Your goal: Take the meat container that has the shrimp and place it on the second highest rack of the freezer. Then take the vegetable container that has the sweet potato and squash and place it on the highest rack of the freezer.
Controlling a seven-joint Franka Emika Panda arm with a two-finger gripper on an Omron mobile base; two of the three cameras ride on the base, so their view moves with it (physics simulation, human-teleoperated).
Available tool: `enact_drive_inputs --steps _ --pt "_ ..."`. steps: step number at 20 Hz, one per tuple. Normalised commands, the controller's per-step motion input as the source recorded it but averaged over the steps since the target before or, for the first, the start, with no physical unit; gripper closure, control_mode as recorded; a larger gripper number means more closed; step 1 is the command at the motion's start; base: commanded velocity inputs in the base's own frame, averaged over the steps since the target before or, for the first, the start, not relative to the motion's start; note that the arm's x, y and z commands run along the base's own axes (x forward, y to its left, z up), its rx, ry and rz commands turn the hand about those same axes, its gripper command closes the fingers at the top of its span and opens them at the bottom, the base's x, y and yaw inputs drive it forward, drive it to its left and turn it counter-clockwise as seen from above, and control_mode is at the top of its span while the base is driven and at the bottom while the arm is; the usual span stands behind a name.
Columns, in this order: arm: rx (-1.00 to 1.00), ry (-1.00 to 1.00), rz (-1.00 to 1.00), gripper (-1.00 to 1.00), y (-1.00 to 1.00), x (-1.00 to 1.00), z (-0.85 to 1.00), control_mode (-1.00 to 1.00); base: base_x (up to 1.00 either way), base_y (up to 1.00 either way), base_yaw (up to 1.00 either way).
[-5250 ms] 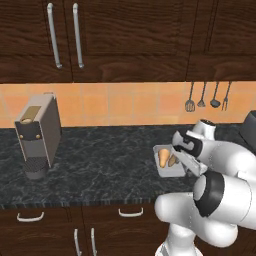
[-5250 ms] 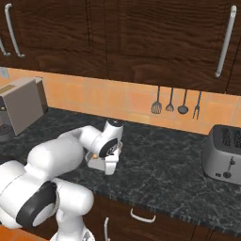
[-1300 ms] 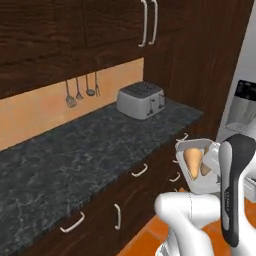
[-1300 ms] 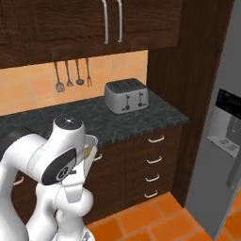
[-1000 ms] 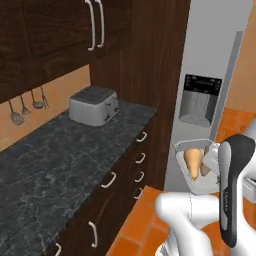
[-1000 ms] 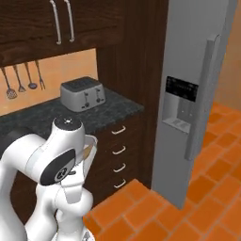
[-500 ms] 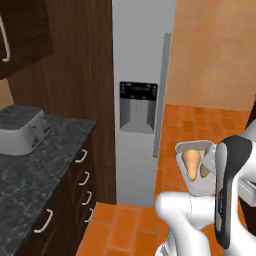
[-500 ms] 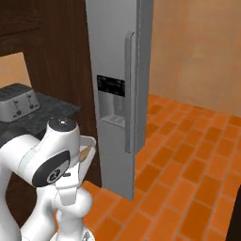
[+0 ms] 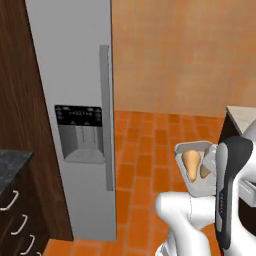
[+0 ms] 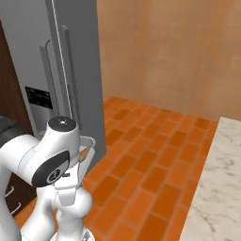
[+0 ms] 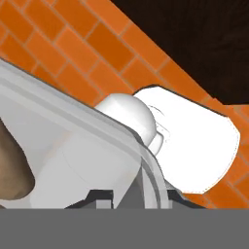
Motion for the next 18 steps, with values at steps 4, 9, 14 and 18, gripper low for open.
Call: enact_drive_inputs --steps 4,9,14,18 --pt "0.00 0.00 0.00 1.00 0.00 0.00 0.00 1.00 1.00 -0.86 0.00" --pt "0.00 0.00 0.00 1.00 0.00 0.00 0.00 1.00 1.00 -0.60 0.07" --pt "0.00 0.00 0.00 1.00 0.00 0.00 0.00 1.00 1.00 -0.44 0.37" --pt "0.00 0.00 0.00 1.00 0.00 0.00 0.00 1.00 1.00 -0.56 0.30"
